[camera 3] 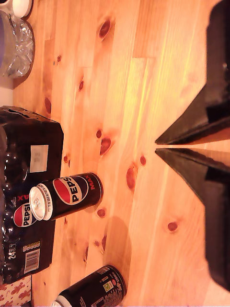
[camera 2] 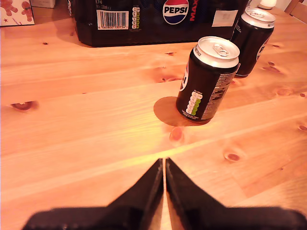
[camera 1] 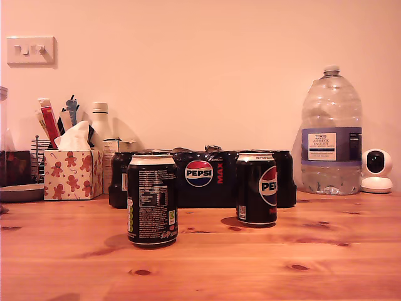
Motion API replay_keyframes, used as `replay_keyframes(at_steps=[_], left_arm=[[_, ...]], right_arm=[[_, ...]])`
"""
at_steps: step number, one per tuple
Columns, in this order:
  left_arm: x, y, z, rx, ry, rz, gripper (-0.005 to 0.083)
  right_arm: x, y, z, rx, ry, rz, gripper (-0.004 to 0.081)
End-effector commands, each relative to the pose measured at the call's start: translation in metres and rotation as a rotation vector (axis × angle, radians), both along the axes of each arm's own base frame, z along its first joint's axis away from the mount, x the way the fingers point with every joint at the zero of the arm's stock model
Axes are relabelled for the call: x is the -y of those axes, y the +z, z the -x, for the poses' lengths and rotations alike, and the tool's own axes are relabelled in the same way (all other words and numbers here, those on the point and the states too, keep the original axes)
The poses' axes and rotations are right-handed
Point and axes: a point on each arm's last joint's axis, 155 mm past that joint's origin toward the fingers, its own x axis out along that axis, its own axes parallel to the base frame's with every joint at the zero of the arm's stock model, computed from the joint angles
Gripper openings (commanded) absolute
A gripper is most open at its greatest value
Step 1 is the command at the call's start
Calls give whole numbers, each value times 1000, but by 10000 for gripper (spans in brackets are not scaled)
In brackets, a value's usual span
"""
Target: Stack up the Pepsi cans on top of each other
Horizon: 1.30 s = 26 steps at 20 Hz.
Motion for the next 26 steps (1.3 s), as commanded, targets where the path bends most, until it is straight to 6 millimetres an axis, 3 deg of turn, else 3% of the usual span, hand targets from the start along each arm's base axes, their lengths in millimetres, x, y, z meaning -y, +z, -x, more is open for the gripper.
replay_keyframes(at_steps=[1, 8, 14, 24, 25, 26], left_arm=[[13, 46, -15, 206, -44, 72, -19], [13, 48, -15, 212, -42, 77, -19], [18, 69, -17, 230, -43, 156, -19], [71, 50, -26, 125, -252, 92, -8], [76, 48, -27, 136, -275, 70, 5], [80, 46, -29, 155, -303, 38, 77]], right_arm=[[-8, 61, -18, 249, 15, -66, -11], [-8, 61, -18, 244, 17, -73, -11], [-19, 56, -18, 196, 49, -148, -11], [-58, 20, -34, -19, 185, -124, -11], [-62, 22, -38, -10, 192, -125, -11], [-65, 25, -43, 2, 197, -128, -11]])
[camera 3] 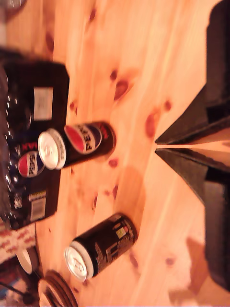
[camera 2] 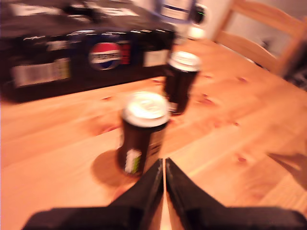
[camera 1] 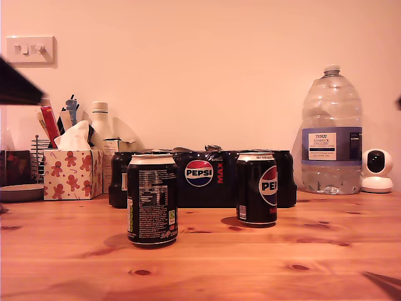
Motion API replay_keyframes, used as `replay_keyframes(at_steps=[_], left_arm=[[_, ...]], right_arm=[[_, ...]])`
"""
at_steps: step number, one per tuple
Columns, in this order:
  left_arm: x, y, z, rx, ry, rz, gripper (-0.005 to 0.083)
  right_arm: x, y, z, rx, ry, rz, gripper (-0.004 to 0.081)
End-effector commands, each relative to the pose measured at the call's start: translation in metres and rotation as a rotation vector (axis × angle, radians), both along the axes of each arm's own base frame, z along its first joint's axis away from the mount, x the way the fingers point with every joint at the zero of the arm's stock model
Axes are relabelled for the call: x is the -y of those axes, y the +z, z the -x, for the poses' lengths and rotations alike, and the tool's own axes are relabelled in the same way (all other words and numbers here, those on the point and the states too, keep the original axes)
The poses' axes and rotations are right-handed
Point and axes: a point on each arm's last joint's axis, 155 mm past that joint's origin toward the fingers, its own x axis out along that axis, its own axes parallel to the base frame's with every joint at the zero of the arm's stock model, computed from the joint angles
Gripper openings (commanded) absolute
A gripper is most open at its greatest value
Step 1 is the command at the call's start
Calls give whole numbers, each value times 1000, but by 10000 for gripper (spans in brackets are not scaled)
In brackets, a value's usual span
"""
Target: Stack up the Pepsi cans on top of each other
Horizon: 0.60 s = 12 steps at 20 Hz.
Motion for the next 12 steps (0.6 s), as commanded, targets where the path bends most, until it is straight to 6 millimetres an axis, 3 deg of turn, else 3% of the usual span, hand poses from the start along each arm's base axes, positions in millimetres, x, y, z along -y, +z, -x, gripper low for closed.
replay_keyframes(at_steps=[1, 3, 4, 6, 12], left_arm=[[7, 0, -2, 25, -28, -17, 222], [10, -13, -7, -18, -17, -37, 667], [11, -23, -10, -40, -13, -56, 810], [16, -35, -15, -38, -30, -100, 781], [29, -28, -42, 73, -24, -90, 783]], right_arm=[[-5, 14, -8, 41, 9, -17, -11], [-8, 12, -15, 37, 10, -16, -11], [-8, 9, -16, 27, 9, -12, -11], [-9, 1, -18, -2, 9, -2, -11], [-10, -11, -21, -37, 15, 25, -11]])
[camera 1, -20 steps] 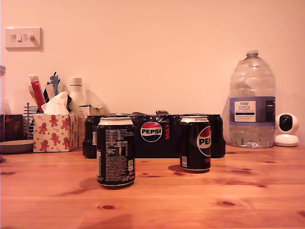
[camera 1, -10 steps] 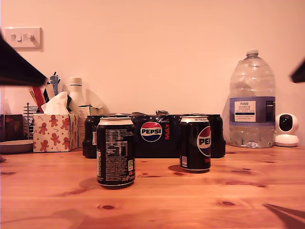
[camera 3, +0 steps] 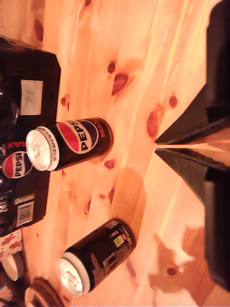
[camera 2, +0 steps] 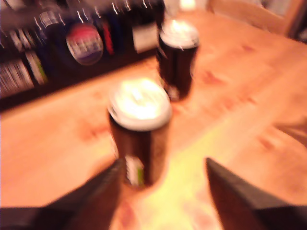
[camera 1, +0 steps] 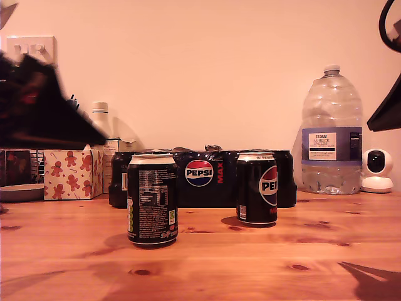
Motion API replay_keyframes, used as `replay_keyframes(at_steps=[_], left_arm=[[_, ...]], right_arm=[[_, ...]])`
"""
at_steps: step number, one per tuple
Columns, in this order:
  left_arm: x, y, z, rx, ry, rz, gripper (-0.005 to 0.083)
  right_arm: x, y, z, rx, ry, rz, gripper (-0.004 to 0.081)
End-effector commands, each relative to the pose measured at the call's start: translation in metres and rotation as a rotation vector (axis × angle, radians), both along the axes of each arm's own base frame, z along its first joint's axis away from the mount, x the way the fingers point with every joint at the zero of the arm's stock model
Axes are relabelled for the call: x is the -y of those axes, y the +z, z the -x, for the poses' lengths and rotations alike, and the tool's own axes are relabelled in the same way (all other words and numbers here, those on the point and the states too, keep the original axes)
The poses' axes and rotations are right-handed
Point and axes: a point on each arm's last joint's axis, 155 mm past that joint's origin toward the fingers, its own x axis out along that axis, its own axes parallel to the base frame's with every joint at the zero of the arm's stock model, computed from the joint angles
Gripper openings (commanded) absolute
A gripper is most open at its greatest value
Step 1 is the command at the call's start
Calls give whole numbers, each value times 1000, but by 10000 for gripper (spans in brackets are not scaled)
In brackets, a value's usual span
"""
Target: Stack up the Pepsi cans on top of each other
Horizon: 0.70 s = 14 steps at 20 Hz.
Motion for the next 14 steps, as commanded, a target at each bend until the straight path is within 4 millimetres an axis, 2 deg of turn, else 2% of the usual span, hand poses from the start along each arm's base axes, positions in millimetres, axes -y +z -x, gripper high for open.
replay_keyframes(at_steps=[1, 7, 14], left_arm=[[4, 0, -7, 27, -3, 2, 783], [21, -9, -26, 88, -39, 36, 783], [33, -38, -43, 135, -55, 57, 783]], right_arm=[[-3, 6, -3, 20, 14, 7, -11], [-5, 9, -8, 42, 18, 8, -11], [-7, 4, -15, 31, 18, 10, -11]])
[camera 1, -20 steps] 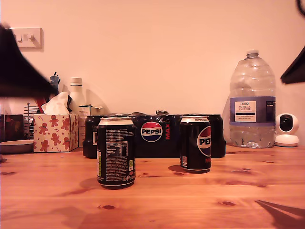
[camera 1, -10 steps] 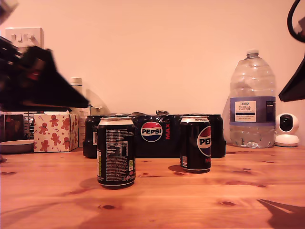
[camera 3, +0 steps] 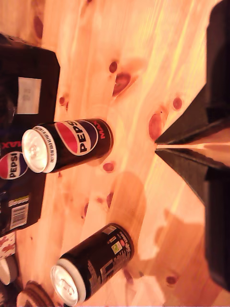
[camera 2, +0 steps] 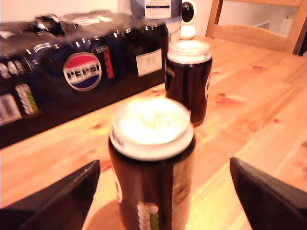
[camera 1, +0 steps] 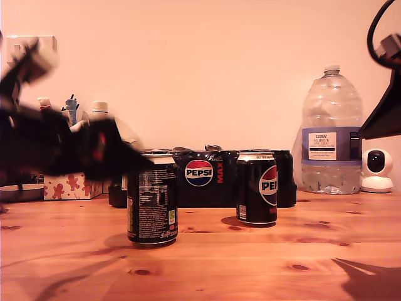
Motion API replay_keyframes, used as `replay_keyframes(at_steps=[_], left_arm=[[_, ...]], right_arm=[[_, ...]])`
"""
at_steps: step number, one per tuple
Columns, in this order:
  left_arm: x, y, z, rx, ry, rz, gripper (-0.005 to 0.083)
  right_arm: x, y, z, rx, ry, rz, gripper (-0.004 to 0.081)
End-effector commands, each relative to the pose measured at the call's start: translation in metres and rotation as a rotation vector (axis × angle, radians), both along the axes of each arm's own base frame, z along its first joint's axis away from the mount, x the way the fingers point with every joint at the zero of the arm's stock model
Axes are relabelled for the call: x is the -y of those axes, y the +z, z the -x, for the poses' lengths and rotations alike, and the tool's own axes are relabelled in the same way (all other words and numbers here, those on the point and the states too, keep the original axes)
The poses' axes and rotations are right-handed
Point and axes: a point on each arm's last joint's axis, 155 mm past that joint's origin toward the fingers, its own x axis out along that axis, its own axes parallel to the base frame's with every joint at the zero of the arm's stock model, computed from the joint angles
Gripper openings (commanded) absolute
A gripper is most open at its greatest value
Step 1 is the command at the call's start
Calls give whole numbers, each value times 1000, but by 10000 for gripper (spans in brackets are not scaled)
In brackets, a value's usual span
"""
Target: Stack up the Pepsi cans on top of each other
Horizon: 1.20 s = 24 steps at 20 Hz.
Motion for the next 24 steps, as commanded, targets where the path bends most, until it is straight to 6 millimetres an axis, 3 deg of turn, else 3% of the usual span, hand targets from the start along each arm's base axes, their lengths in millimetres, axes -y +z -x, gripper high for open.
replay_keyframes(at_steps=[1, 6, 9, 10, 12, 13, 15, 19, 24], left_arm=[[4, -5, -3, 21, -11, 4, 783], [13, 2, -17, 60, -16, 26, 783], [21, 0, -29, 52, -21, 23, 783], [24, -1, -32, 47, -31, 22, 783], [28, -6, -37, 31, -38, 15, 783], [29, -9, -38, 22, -38, 11, 783], [30, -9, -40, 17, -38, 8, 783], [30, -13, -40, 4, -38, 2, 783], [29, -14, -39, -3, -37, -2, 783]], right_arm=[[-4, 10, -6, 34, 9, -12, -11], [-10, 9, -13, 40, 16, -18, 8], [-20, 4, -15, 33, 44, -16, 137], [-25, 8, -18, 58, 54, -24, 273], [-29, 17, -28, 110, 39, -36, 643], [-30, 16, -31, 116, 31, -30, 733], [-33, 17, -39, 151, 36, -16, 743], [-45, 43, -65, 320, 42, -57, 740], [-48, 20, -91, 340, 23, -61, 740]])
